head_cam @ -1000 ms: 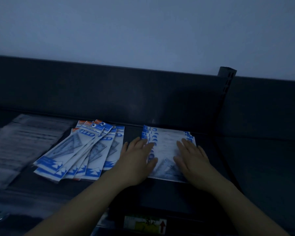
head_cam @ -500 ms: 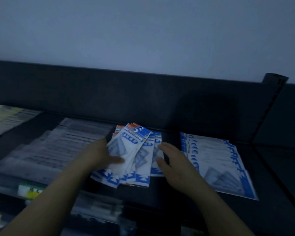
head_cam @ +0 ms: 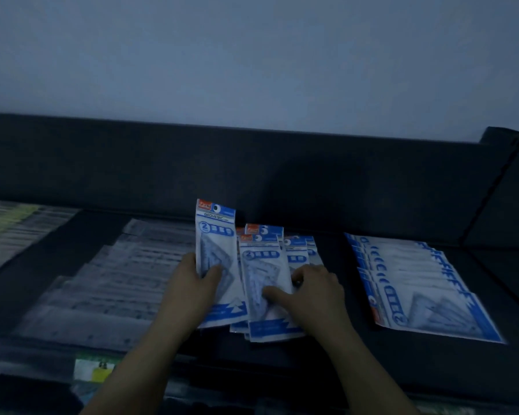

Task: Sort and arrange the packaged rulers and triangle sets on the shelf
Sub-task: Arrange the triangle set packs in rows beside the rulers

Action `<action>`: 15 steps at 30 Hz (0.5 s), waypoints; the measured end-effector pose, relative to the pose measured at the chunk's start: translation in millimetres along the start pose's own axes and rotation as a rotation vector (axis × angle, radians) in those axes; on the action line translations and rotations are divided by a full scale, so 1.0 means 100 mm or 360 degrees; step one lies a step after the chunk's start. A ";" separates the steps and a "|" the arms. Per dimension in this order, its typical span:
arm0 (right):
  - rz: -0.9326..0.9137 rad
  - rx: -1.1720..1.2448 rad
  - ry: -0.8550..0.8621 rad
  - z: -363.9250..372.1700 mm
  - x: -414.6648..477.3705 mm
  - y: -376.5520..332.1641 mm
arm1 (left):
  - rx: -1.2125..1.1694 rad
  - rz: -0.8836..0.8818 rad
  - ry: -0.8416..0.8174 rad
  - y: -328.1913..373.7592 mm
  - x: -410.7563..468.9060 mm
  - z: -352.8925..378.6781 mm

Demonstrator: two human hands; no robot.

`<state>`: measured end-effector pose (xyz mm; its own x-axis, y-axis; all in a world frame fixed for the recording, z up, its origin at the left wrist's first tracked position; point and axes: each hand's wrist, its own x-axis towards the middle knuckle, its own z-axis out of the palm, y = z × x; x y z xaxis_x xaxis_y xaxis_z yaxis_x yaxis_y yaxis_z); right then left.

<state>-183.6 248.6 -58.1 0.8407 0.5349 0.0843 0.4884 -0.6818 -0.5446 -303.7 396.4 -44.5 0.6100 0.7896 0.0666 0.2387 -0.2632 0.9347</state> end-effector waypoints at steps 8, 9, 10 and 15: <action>0.0060 0.0310 0.0076 0.00 0.02 0.03 | -0.0233 -0.0167 -0.0073 -0.14 0.03 -0.04; 0.0056 0.0320 0.0084 0.01 0.02 0.02 | -0.0246 -0.0166 -0.0081 -0.14 0.03 -0.03; 0.0054 0.0309 0.0063 0.02 0.02 0.01 | -0.0254 -0.0155 -0.0098 -0.13 0.02 -0.02; 0.0168 0.0350 -0.0054 -0.01 0.05 0.03 | -0.0234 -0.0092 -0.0175 -0.10 -0.02 0.00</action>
<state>-177.9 248.6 -58.3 0.8740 0.4858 -0.0088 0.3327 -0.6115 -0.7179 -307.9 397.6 -54.3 0.6792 0.7337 -0.0200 0.1680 -0.1288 0.9773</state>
